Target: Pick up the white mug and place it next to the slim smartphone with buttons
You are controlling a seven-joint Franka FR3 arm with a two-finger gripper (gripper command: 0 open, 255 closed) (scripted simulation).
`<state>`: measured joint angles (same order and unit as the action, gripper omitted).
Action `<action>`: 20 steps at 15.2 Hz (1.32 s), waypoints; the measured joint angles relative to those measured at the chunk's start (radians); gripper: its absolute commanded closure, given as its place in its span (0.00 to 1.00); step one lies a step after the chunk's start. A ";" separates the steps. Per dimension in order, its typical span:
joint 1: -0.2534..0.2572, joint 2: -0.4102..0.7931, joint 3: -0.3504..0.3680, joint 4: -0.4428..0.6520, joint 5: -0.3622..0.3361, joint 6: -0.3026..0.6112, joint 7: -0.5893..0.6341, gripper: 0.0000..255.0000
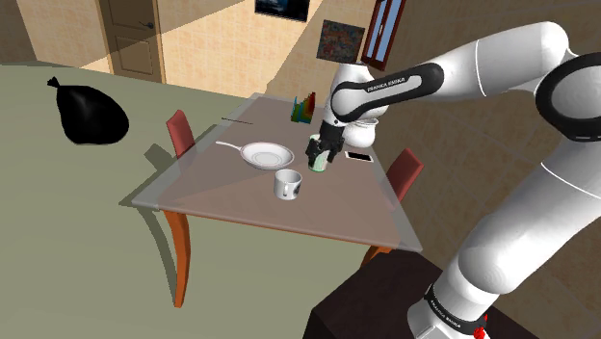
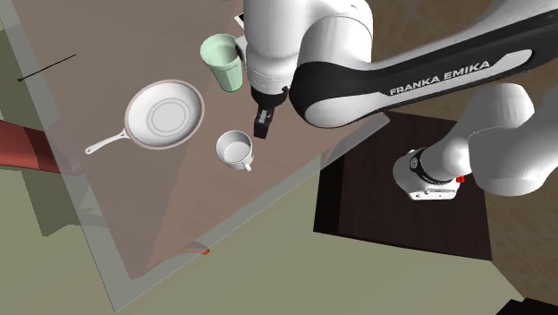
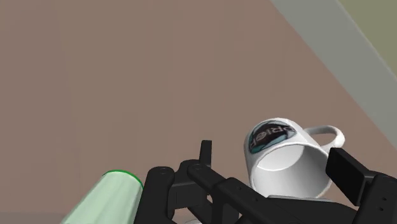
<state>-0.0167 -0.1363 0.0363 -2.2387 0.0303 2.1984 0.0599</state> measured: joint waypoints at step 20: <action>0.006 0.404 0.006 0.189 0.017 0.216 0.015 0.00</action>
<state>-0.0108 0.2675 0.0419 -2.0500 0.0471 2.4142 0.0745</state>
